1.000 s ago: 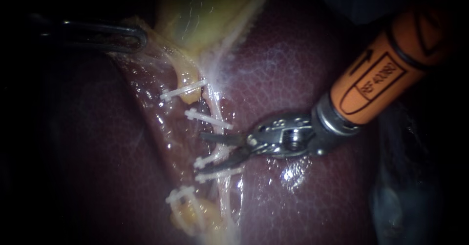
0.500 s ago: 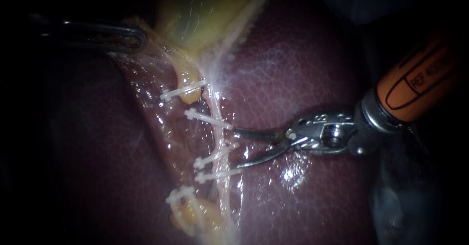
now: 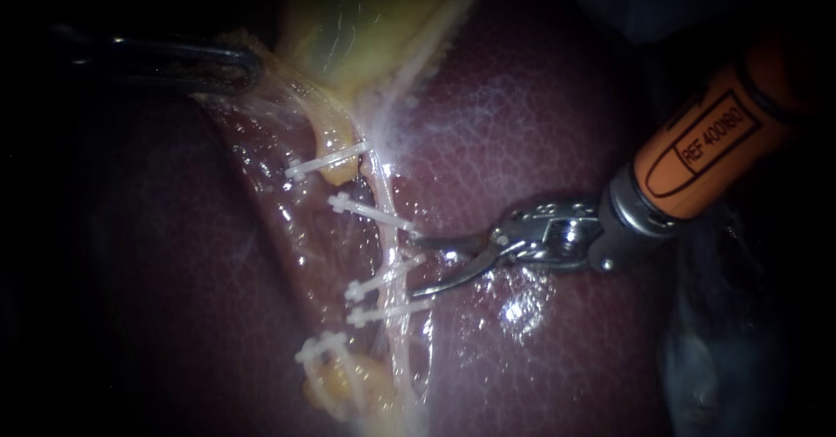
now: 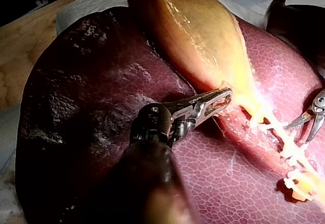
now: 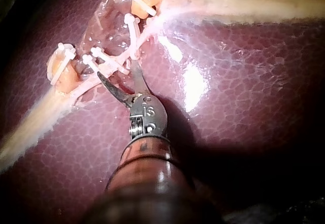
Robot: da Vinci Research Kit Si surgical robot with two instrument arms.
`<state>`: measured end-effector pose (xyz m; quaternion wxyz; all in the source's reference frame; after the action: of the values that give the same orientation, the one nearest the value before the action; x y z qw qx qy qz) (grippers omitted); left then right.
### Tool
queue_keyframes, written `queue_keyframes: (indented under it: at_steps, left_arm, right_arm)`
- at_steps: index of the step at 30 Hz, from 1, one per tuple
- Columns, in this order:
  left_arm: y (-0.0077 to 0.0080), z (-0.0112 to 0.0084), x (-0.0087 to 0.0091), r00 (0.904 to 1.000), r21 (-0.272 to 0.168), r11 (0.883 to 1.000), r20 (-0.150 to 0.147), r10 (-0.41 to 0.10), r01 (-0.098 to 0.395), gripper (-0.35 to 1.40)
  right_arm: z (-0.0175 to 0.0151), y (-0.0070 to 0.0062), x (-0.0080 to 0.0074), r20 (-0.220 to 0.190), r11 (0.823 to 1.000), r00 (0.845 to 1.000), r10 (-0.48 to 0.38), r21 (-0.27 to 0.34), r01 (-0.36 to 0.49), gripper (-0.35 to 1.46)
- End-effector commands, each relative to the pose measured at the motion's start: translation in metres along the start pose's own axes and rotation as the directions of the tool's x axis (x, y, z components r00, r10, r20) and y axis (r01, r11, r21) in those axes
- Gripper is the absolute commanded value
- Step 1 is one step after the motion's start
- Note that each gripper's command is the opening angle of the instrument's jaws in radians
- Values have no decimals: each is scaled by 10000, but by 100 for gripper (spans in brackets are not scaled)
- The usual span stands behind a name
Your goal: Go to the cutting position right tube
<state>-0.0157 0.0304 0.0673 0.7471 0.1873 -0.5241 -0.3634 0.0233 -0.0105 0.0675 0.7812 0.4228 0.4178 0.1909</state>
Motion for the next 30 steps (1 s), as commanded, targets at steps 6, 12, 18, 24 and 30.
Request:
queue_keyframes:
  at_steps: [6,12,18,24,30]
  left_arm:
    - [0,0,0,10000,-4,10000,1,2,-2,-35]
    - [0,1,1,10000,-11,10000,2,3,-3,-35]
    - [0,2,1,10000,16,10000,0,4,-4,-35]
    - [0,3,1,10000,10,10000,2,5,-5,-35]
    - [-1,5,2,10000,31,10000,2,10,-10,-35]
  right_arm:
    - [5,13,3,-487,9981,9985,-269,541,295,122]
    - [14,17,10,-1058,9898,9934,-453,1299,590,122]
    - [28,14,22,-1507,9799,9876,-434,1861,715,122]
    - [42,5,36,-1778,9750,9841,44,2195,353,123]
    - [54,-3,49,-1951,9709,9794,518,2396,-36,123]
